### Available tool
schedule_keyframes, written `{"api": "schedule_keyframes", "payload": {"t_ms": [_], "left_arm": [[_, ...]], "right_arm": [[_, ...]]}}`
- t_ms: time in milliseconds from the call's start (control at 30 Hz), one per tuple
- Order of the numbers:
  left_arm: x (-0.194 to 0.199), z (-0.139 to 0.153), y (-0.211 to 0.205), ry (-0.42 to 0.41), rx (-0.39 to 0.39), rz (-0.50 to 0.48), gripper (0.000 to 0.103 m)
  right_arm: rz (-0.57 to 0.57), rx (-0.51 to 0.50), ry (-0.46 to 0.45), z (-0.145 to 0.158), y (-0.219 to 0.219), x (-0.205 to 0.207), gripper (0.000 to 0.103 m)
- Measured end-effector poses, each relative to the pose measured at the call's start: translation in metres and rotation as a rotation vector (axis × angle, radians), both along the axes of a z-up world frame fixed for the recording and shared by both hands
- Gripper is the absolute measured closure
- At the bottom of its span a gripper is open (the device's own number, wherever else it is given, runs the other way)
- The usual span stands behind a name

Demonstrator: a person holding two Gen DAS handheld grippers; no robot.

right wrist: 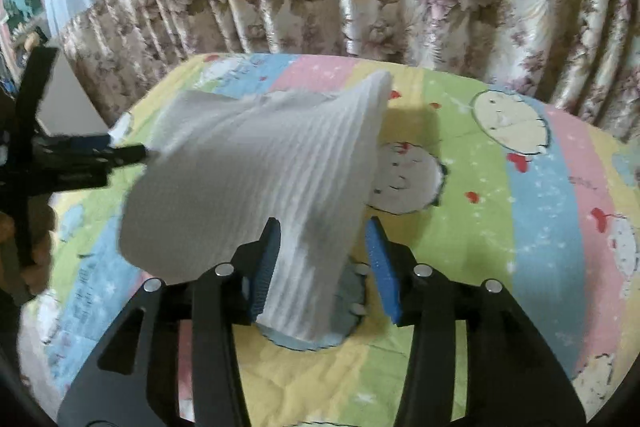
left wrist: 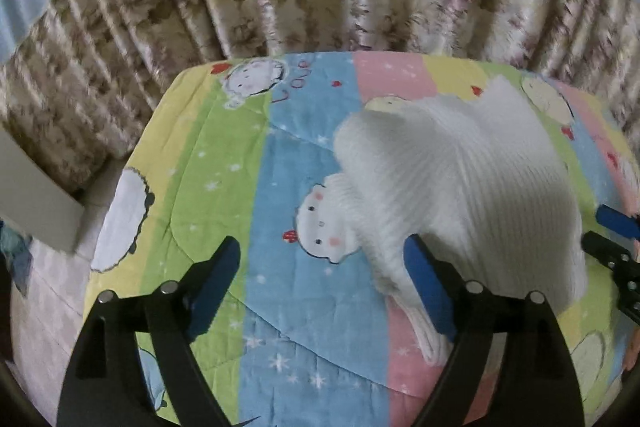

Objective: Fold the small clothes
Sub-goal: 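Fold the lifted sweater over with the right tool while the left tool holds it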

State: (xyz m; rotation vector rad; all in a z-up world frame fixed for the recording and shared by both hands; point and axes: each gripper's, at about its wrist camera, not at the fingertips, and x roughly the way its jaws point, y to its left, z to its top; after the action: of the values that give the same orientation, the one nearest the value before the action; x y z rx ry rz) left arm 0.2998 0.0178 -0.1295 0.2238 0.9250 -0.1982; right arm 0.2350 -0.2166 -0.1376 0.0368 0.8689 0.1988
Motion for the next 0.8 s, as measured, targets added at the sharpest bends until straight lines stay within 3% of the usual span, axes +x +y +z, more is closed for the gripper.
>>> {"api": "schedule_keyframes", "payload": {"t_ms": [233, 300, 333, 433, 633, 800], "left_arm": [[-0.017, -0.026, -0.023, -0.112, 0.216, -0.068, 0.016], [-0.013, -0.034, -0.019, -0.128, 0.256, -0.06, 0.013], [-0.011, -0.037, -0.017, -0.125, 0.263, -0.054, 0.013], [-0.007, -0.038, -0.005, -0.085, 0.22, -0.036, 0.013], [-0.012, -0.029, 0.012, -0.011, 0.111, 0.002, 0.012], [-0.021, -0.014, 0.023, 0.032, -0.012, 0.019, 0.007]], "right_arm": [[0.069, -0.176, 0.043, -0.034, 0.024, -0.001, 0.057], [0.067, -0.21, 0.049, -0.043, 0.022, 0.003, 0.052], [0.06, -0.212, 0.048, -0.046, 0.019, 0.004, 0.045], [0.043, -0.168, 0.062, -0.047, 0.008, 0.009, 0.04], [0.063, -0.06, 0.038, -0.028, 0.001, -0.001, 0.04], [0.056, 0.004, -0.021, -0.002, -0.003, -0.014, 0.027]]}}
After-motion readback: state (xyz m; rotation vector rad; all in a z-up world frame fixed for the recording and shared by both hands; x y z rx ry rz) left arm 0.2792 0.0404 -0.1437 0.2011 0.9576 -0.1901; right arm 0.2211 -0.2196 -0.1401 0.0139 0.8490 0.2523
